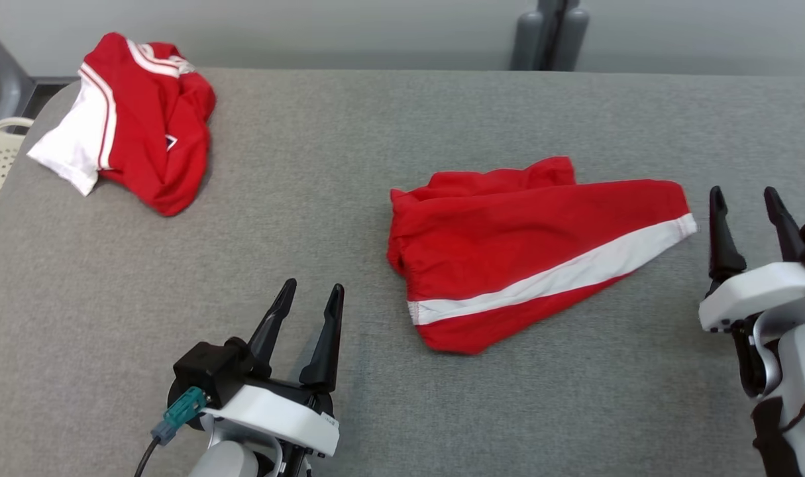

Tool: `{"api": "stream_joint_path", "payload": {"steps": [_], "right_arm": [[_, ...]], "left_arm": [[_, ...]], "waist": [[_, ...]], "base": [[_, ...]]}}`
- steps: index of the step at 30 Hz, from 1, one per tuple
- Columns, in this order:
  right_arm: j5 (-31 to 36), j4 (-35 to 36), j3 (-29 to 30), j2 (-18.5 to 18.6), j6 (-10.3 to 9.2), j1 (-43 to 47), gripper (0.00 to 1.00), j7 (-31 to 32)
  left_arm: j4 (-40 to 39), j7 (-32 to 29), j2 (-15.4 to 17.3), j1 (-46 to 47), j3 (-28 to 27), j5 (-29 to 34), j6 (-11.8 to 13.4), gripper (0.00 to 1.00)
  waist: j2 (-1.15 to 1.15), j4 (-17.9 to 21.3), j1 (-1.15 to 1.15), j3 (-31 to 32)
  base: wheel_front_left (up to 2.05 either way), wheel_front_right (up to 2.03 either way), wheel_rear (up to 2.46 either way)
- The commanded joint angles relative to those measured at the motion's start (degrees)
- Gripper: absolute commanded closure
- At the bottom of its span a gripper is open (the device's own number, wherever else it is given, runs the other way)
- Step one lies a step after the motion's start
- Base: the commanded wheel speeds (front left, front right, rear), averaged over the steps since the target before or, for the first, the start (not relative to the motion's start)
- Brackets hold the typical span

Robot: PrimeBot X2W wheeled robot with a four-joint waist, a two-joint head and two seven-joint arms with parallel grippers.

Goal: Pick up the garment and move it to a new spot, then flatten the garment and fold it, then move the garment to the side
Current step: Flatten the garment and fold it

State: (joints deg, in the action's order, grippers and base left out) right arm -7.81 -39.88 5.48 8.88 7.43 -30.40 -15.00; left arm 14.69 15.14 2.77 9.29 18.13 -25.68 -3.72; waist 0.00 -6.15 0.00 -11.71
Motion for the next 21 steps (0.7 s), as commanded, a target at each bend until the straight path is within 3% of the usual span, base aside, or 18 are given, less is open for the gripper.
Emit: {"api": "stream_joint_path", "payload": {"steps": [1, 10, 21], "right_arm": [[0.6, 1.4, 0.1, 0.0, 0.11, 1.3, 0.00, -0.3], [3.9, 19.7, 1.3, -4.7, 0.09, 13.1, 0.00, -0.3], [2.5, 27.6, 0.2, -5.9, 0.08, 22.7, 0.00, -0.3]], "left_arm": [[-0.3, 0.0, 0.2, -0.7, -0.2, 0.4, 0.0, 0.00], [-1.1, 0.0, 0.2, -3.0, -2.0, 3.3, 0.9, 0.00], [-2.0, 0.0, 0.2, -8.3, -5.4, 5.7, 1.2, 0.00]], "waist": [[0.00, 1.3, 0.00, 1.1], [0.00, 5.4, 0.00, 4.8], [0.00, 6.6, 0.00, 8.7]], "base": [[0.00, 0.00, 0.00], [0.00, 0.00, 0.00], [0.00, 0.00, 0.00]]}}
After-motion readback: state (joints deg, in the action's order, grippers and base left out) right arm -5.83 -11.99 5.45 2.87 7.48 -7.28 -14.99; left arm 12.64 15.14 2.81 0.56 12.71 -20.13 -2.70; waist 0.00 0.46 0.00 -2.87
